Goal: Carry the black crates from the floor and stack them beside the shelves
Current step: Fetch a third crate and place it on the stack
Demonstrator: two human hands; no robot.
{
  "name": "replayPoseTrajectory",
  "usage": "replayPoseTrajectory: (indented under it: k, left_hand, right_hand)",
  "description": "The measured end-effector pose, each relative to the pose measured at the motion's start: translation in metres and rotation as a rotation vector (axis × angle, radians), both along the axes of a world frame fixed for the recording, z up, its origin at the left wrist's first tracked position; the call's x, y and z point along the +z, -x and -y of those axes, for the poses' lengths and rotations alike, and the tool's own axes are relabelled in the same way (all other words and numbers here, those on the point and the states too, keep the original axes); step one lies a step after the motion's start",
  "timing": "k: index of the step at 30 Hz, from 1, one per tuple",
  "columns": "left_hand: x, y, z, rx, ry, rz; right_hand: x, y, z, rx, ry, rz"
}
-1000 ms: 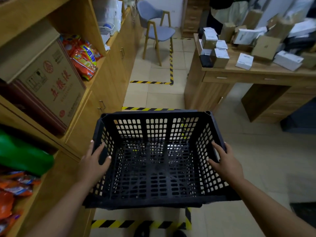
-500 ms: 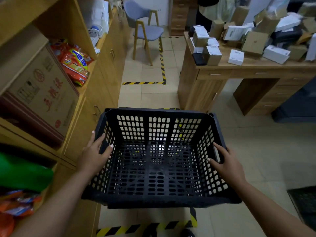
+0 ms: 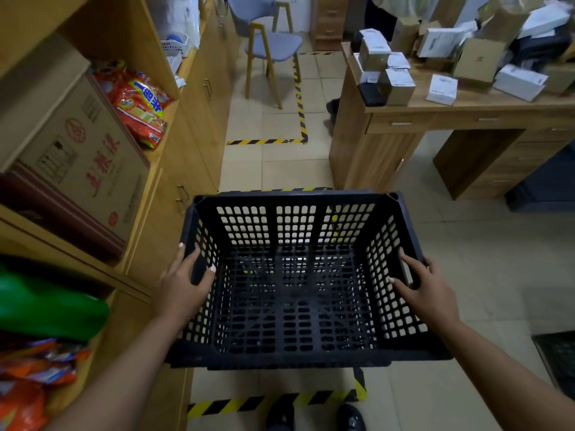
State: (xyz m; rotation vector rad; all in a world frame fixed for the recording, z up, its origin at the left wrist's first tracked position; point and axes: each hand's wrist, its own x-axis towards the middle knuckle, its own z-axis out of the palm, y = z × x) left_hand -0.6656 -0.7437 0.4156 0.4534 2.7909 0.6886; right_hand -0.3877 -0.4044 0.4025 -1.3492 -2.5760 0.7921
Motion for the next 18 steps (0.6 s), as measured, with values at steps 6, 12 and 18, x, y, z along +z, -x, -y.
replayPoseTrajectory:
  k: [6,12,18]
  left_hand:
    - [0.003,-0.005,0.005,0.010,-0.075,0.003]
    - [-0.001,-0.006,0.006,-0.003,-0.040,-0.005]
    - [-0.006,-0.007,0.010,-0.040,0.033,0.000]
  right_hand:
    - [0.001,-0.004,0.002,-0.016,0.004,-0.018]
    - [0.000,-0.007,0.003,0.000,0.006,0.001]
    - [-0.003,-0.012,0.004,0.017,-0.004,0.007]
